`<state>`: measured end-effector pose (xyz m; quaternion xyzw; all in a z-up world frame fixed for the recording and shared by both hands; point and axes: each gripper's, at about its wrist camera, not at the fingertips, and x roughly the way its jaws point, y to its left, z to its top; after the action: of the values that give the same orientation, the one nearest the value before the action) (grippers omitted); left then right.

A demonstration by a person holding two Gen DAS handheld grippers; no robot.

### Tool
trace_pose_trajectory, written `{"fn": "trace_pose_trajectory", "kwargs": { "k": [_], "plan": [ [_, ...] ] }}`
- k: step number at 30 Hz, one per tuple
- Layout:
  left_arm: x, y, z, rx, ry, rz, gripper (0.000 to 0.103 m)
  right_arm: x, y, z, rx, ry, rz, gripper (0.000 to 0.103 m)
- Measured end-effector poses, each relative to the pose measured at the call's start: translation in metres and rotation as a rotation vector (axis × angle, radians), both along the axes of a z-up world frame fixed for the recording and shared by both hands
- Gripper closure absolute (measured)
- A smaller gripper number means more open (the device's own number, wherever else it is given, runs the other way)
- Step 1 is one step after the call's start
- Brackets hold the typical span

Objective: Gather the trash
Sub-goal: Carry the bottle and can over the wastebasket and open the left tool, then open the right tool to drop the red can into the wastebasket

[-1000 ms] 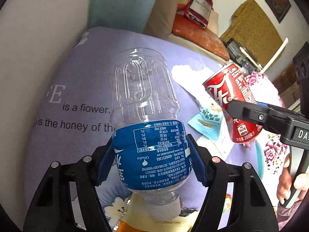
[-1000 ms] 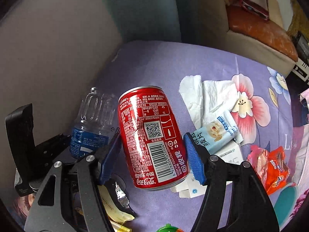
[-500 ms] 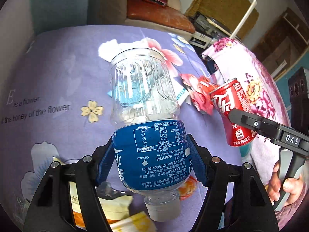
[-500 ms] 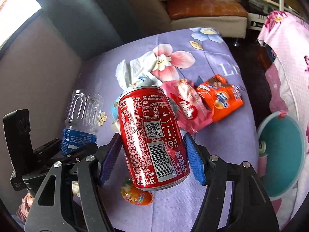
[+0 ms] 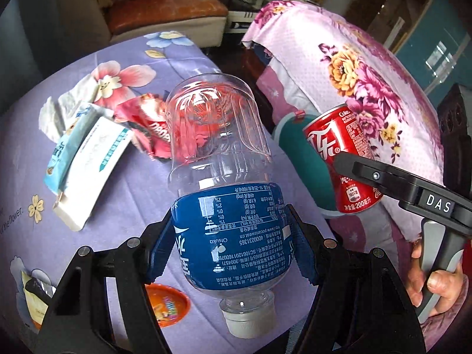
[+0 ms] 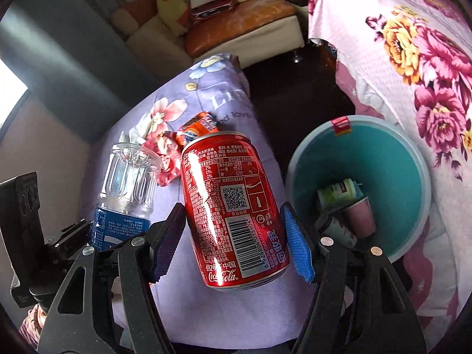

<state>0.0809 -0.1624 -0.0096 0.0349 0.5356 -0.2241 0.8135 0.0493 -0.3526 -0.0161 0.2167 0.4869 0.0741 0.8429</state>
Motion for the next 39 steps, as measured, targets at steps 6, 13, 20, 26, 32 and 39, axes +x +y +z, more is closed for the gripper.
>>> {"fn": "trace_pose_trajectory", "kwargs": {
  "k": [6,13,20,26,32,39],
  "plan": [
    [-0.001,-0.055,-0.012,0.035,0.022,-0.080,0.033,-0.022,-0.058,-0.016,0.042,0.011,-0.105,0.040],
    [0.000,-0.106,-0.028,0.059,0.046,-0.141,0.033,-0.037,-0.098,-0.028,0.043,0.033,-0.169,0.040],
    [0.003,-0.141,-0.040,0.075,0.061,-0.188,0.032,-0.044,-0.128,-0.041,0.065,0.045,-0.231,0.040],
    [0.010,-0.153,-0.050,0.079,0.078,-0.192,0.032,-0.044,-0.137,-0.048,0.070,0.071,-0.253,0.040],
    [0.014,-0.149,-0.057,0.075,0.093,-0.180,0.022,-0.039,-0.138,-0.051,0.063,0.077,-0.252,0.040],
    [0.015,-0.134,-0.053,0.040,0.102,-0.155,0.022,-0.034,-0.132,-0.056,0.069,0.095,-0.247,0.040]
  ]
}}
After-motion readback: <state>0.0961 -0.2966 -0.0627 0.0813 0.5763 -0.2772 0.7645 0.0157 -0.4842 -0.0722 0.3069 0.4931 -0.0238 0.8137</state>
